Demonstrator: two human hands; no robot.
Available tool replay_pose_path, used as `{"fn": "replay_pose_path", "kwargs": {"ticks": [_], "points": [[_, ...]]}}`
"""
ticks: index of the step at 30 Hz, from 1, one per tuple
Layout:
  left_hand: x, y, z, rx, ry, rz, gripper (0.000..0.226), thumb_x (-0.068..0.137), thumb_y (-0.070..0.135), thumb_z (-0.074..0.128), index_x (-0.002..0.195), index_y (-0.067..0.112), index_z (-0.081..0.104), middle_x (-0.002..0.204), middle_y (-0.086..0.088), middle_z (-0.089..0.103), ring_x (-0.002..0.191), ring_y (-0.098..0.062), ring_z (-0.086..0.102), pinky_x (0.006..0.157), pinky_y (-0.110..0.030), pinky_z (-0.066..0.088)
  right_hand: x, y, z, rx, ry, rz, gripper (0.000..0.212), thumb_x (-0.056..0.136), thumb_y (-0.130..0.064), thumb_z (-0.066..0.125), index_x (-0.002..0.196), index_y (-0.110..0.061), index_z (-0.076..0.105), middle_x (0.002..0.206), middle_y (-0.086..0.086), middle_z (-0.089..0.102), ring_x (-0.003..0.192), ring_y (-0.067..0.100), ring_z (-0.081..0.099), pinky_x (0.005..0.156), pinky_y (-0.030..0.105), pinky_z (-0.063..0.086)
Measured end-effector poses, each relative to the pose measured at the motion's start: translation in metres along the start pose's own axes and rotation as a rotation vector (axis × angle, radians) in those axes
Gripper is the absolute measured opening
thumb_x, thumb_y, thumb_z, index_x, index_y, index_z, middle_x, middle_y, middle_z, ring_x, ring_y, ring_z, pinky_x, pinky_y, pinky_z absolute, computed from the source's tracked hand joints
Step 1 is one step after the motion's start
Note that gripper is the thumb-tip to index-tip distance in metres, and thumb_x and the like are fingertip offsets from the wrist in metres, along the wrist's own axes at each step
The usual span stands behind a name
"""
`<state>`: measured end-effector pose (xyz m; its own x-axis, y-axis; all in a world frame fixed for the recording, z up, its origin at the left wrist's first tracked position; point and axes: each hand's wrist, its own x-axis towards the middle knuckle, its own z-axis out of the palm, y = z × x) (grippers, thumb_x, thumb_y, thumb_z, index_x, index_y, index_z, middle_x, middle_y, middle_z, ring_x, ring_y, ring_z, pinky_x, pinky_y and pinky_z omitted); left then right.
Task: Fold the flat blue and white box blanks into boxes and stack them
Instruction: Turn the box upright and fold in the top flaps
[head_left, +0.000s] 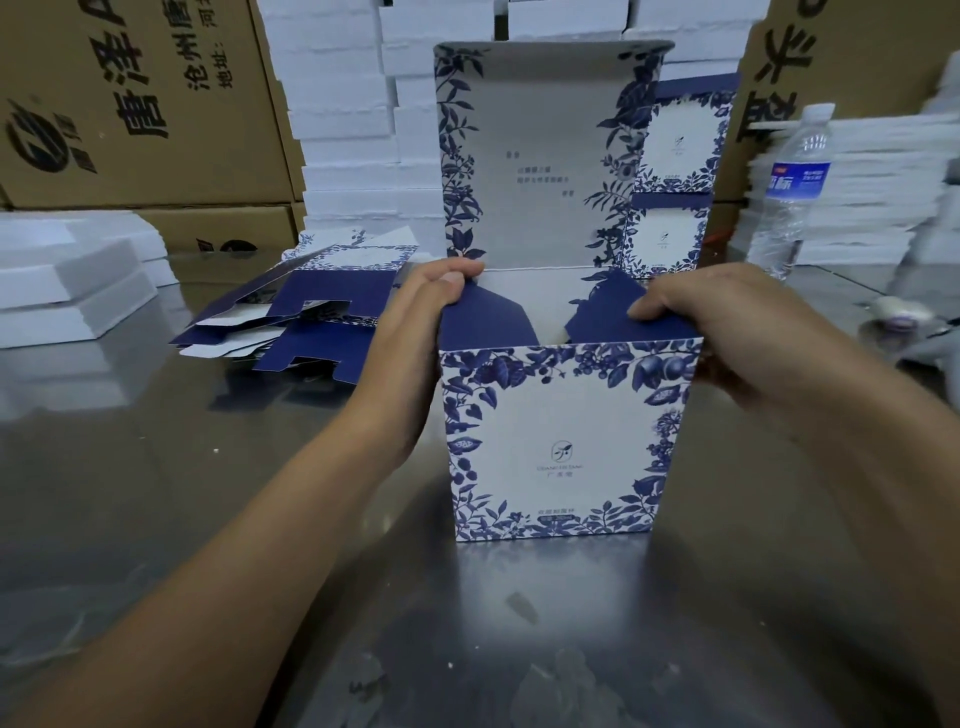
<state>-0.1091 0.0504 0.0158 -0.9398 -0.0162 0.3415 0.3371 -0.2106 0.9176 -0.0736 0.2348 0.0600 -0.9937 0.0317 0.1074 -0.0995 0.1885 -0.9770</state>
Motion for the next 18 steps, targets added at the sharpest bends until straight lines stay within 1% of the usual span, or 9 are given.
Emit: {"fn": "replay_pose_path", "kwargs": {"ticks": [3,6,10,13,16,18], "points": [[0.0007,-0.0011,-0.0001,-0.014,-0.023,0.008,0.023,0.097,0.015,0.041,0.093,0.022,0.063,0.105,0.005,0.061,0.094,-0.011,0.058,0.086,-0.027,0.048,0.0032,0.0031,0.002,0.025,0.044,0.01,0.017,0.08,-0.014,0.06,0.063,-0.015,0.06,0.048,0.0,0.061,0.038,0.012,0.051,0.047,0.016,0.043],[0.0004,-0.0019,0.0005,-0.009,-0.066,0.014,0.024,0.097,0.014,0.04,0.092,0.021,0.063,0.094,0.01,0.063,0.079,-0.003,0.061,0.072,-0.018,0.05,0.003,0.0051,0.0036,0.098,0.096,0.005,0.022,0.083,-0.013,0.058,0.061,-0.013,0.057,0.045,-0.001,0.059,0.032,0.011,0.048,0.037,0.01,0.036],[-0.0008,-0.0018,0.0009,-0.001,-0.096,0.026,0.025,0.097,0.015,0.04,0.092,0.022,0.062,0.077,0.019,0.066,0.07,0.003,0.061,0.065,-0.013,0.049,0.0038,0.0055,0.0023,0.098,0.136,-0.017,0.03,0.082,-0.007,0.055,0.053,-0.011,0.053,0.045,0.004,0.053,0.028,0.015,0.045,0.032,0.011,0.031],[-0.0014,-0.0015,0.0005,-0.001,-0.111,0.029,0.024,0.097,0.015,0.04,0.092,0.022,0.062,0.072,0.022,0.066,0.068,0.003,0.061,0.063,-0.013,0.049,0.003,0.0056,0.0035,0.114,0.134,-0.019,0.028,0.082,-0.007,0.055,0.055,-0.011,0.053,0.046,0.004,0.054,0.029,0.014,0.047,0.033,0.01,0.032],[-0.0021,-0.0011,0.001,-0.008,-0.121,0.028,0.023,0.097,0.015,0.04,0.093,0.021,0.062,0.075,0.021,0.067,0.07,0.002,0.062,0.065,-0.014,0.05,0.0029,0.0066,0.0056,0.194,0.116,-0.007,0.023,0.084,-0.007,0.055,0.062,-0.01,0.056,0.044,0.002,0.057,0.031,0.014,0.05,0.035,0.011,0.036],[-0.0028,-0.0017,0.0009,0.006,-0.131,0.022,0.024,0.097,0.015,0.041,0.092,0.022,0.063,0.08,0.019,0.067,0.074,0.0,0.062,0.069,-0.017,0.05,0.0043,0.008,0.0046,0.186,0.152,0.018,0.023,0.084,-0.012,0.057,0.061,-0.013,0.055,0.045,-0.001,0.057,0.035,0.015,0.052,0.038,0.014,0.038]]}}
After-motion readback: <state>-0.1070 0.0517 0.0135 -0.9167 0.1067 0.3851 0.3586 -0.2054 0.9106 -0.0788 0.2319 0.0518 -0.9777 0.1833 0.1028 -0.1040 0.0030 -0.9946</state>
